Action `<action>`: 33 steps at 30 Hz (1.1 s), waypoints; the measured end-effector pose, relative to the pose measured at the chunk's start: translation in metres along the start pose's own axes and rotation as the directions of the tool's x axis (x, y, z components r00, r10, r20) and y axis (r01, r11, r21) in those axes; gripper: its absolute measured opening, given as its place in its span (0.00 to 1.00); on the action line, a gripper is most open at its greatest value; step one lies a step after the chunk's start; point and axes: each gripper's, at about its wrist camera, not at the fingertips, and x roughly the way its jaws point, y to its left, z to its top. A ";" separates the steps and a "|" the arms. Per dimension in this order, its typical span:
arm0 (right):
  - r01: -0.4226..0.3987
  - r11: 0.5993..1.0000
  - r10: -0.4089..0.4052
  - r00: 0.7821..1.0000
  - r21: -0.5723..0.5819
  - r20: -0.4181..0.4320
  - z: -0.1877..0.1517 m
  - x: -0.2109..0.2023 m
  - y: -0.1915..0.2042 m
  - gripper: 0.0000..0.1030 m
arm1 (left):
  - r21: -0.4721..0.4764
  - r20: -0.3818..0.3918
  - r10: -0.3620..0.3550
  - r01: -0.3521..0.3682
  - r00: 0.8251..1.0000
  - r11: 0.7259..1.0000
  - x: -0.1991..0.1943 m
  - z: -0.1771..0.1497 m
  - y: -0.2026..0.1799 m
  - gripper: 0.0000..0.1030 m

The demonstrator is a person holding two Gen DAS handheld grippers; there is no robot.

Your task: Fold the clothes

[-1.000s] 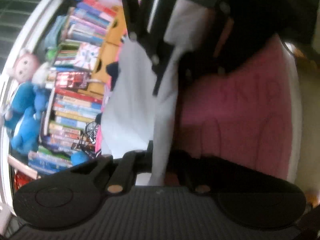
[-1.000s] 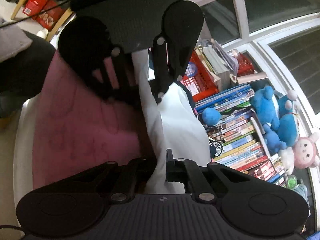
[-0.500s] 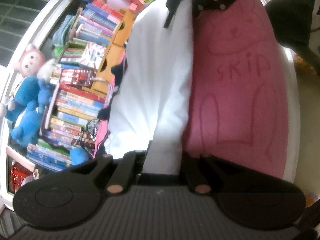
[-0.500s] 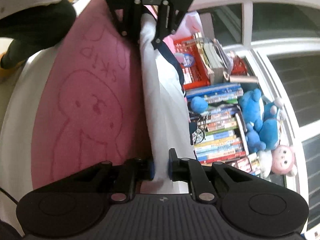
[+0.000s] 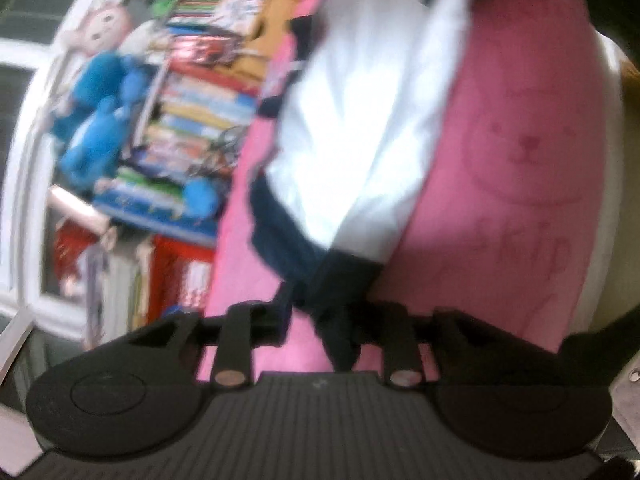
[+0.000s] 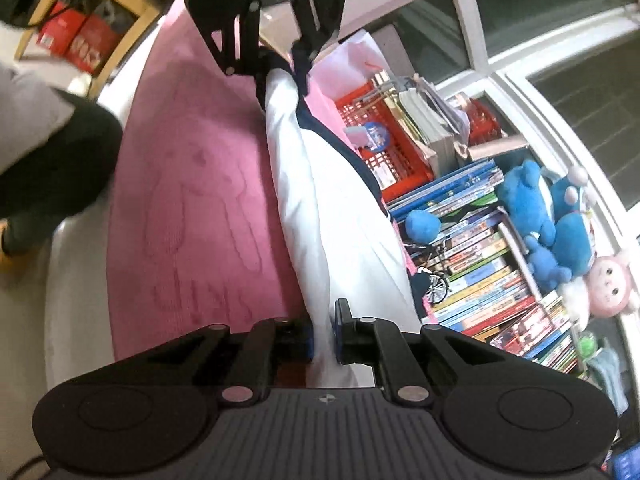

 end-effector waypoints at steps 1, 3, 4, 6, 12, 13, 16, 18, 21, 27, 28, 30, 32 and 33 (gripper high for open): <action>0.003 1.000 -0.003 1.000 0.004 0.003 0.001 0.000 0.000 0.11 | -0.001 -0.002 0.013 -0.013 1.000 1.000 -0.004 -0.003 0.003 0.40; 0.008 1.000 -0.008 1.000 0.018 0.002 0.001 0.000 -0.001 0.11 | 0.005 -0.012 0.032 -0.032 0.999 0.999 -0.008 -0.009 0.006 0.48; 0.009 1.000 -0.010 1.000 0.026 0.001 0.001 0.000 -0.001 0.11 | 0.011 -0.026 0.038 -0.037 0.999 0.999 -0.009 -0.011 0.005 0.48; 0.014 0.999 -0.014 1.000 0.039 0.000 0.000 0.000 -0.001 0.11 | 0.011 -0.028 0.047 -0.046 0.999 0.999 -0.014 -0.011 0.003 0.48; 0.014 0.995 -0.014 1.000 0.100 -0.005 0.000 0.002 -0.008 0.11 | -0.036 0.150 0.029 -0.024 0.988 0.999 -0.047 0.021 -0.002 0.48; 0.013 0.993 -0.012 1.000 0.115 -0.005 0.000 0.003 -0.011 0.11 | -0.051 0.184 0.011 -0.002 0.983 0.999 -0.049 0.027 -0.004 0.48; 0.012 0.992 -0.012 1.000 0.127 -0.004 -0.001 0.002 -0.012 0.11 | -0.055 0.278 -0.051 0.069 0.959 0.996 -0.052 0.050 -0.018 0.50; 0.013 0.992 -0.012 1.000 0.126 -0.004 -0.002 0.001 -0.010 0.11 | -0.028 0.318 -0.066 0.079 0.946 0.996 -0.045 0.067 -0.034 0.49; 0.013 0.992 -0.013 1.000 0.126 -0.003 -0.004 0.000 -0.009 0.11 | -0.002 0.296 -0.070 0.074 0.953 0.997 -0.024 0.080 -0.054 0.07; 0.015 0.992 -0.014 1.000 0.124 -0.002 -0.007 -0.002 -0.005 0.11 | 0.018 0.122 -0.080 0.078 0.989 0.997 -0.003 0.037 -0.042 0.04; 0.015 0.992 -0.015 1.000 0.124 -0.002 -0.007 -0.003 -0.004 0.11 | 0.021 0.092 -0.081 0.080 0.992 0.997 0.001 0.030 -0.041 0.04; 0.015 0.992 -0.015 1.000 0.123 -0.001 -0.008 -0.003 -0.003 0.11 | 0.021 0.037 -0.080 0.080 0.996 0.997 0.005 0.016 -0.037 0.04; 0.012 0.993 -0.012 1.000 0.119 0.000 -0.008 -0.004 -0.003 0.11 | 0.001 0.000 -0.076 0.076 0.997 0.997 0.004 0.005 -0.032 0.04; 0.012 0.993 -0.012 1.000 0.116 0.002 -0.008 -0.004 -0.003 0.11 | -0.012 -0.001 -0.080 0.080 0.997 0.997 0.003 0.003 -0.030 0.04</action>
